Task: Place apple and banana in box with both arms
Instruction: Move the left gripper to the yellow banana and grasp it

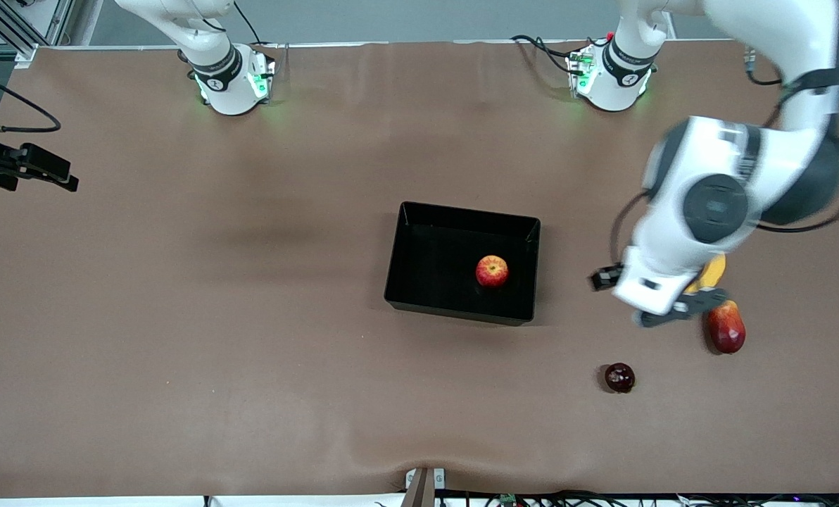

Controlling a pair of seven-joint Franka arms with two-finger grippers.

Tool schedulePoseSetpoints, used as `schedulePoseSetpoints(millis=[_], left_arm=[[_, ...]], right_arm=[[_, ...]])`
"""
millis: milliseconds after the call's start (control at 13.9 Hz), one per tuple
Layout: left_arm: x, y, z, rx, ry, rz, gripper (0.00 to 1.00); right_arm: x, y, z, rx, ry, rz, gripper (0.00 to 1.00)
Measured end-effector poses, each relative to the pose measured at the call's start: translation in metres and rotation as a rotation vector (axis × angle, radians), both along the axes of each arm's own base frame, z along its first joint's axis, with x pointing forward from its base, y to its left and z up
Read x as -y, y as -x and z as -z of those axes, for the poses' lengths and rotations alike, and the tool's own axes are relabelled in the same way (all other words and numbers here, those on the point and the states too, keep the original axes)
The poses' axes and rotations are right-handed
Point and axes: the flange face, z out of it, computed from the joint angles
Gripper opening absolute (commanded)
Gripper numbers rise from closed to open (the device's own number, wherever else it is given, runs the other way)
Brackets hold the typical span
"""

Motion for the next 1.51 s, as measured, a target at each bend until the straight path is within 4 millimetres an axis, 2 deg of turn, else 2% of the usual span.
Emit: schedulePoseSetpoints(millis=[215, 430, 646, 789, 1004, 1148, 1363, 1507], left_arm=[[-0.09, -0.008, 0.025, -0.093, 0.024, 0.106, 1.0], [-0.188, -0.007, 0.062, -0.127, 0.074, 0.206, 1.0], [-0.254, 0.005, 0.106, -0.098, 0.11, 0.314, 1.0], [-0.274, 0.018, 0.143, -0.072, 0.123, 0.372, 1.0], [-0.268, 0.04, 0.186, -0.082, 0.145, 0.448, 1.0], [-0.273, 0.047, 0.197, -0.094, 0.157, 0.502, 1.0], [-0.291, 0.051, 0.205, -0.098, 0.17, 0.551, 1.0], [-0.293, 0.053, 0.215, -0.107, 0.178, 0.558, 1.0]], right_arm=[[-0.001, 0.0, 0.001, -0.001, 0.0, -0.001, 1.0], [-0.003, -0.001, 0.0, -0.001, 0.0, -0.006, 1.0], [-0.006, -0.001, 0.0, 0.0, 0.0, -0.012, 1.0], [-0.009, -0.001, 0.0, 0.0, -0.001, -0.016, 1.0], [-0.009, -0.001, 0.0, 0.0, -0.001, -0.016, 1.0], [-0.009, -0.001, 0.0, 0.0, -0.001, -0.016, 1.0], [-0.009, -0.001, 0.0, 0.0, -0.001, -0.016, 1.0], [-0.01, -0.001, 0.0, 0.0, -0.001, -0.019, 1.0]])
